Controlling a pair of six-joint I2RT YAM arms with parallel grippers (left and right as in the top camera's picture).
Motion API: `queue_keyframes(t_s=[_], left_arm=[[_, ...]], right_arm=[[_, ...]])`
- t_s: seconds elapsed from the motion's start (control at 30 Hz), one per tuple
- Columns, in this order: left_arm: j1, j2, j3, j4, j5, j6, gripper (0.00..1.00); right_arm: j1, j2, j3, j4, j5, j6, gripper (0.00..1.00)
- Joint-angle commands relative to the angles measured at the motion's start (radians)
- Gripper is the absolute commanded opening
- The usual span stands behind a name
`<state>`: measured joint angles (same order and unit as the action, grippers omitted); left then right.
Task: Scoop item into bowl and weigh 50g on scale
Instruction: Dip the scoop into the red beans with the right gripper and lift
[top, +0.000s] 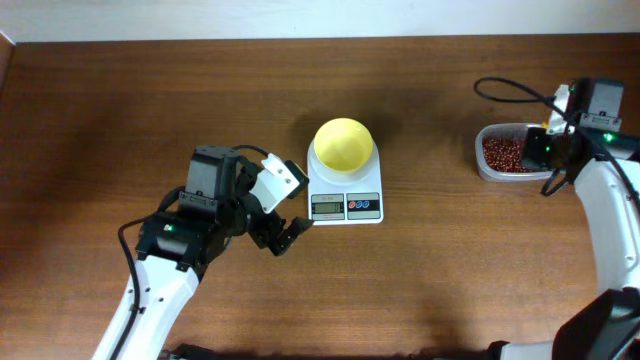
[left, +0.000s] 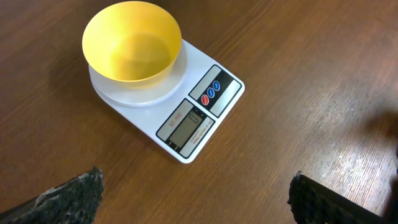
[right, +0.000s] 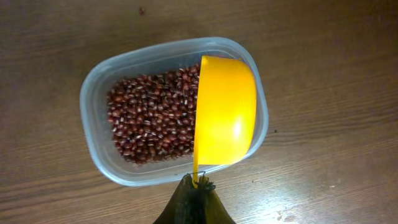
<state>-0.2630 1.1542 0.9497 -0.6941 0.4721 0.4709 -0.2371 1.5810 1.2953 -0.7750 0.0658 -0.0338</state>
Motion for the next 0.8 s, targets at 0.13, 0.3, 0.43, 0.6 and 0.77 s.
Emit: queue_keyframes(t_s=[0.13, 0.3, 0.43, 0.6, 0.77], left_arm=[[0.003, 0.002, -0.011, 0.002, 0.018, -0.010, 0.99], [0.003, 0.002, -0.011, 0.001, 0.018, -0.010, 0.99], [0.003, 0.002, -0.011, 0.001, 0.018, -0.010, 0.99], [0.003, 0.002, -0.011, 0.001, 0.018, -0.010, 0.99], [0.003, 0.002, -0.011, 0.001, 0.018, -0.010, 0.99]], right_arm=[[-0.014, 0.084, 0.019, 0.013, -0.063, -0.019, 0.04], [-0.014, 0.142, 0.018, 0.013, -0.063, -0.019, 0.04], [-0.014, 0.164, 0.018, 0.011, -0.063, -0.019, 0.04], [-0.014, 0.191, 0.017, 0.001, -0.179, -0.019, 0.04], [-0.014, 0.192, 0.016, -0.027, -0.191, -0.019, 0.04]])
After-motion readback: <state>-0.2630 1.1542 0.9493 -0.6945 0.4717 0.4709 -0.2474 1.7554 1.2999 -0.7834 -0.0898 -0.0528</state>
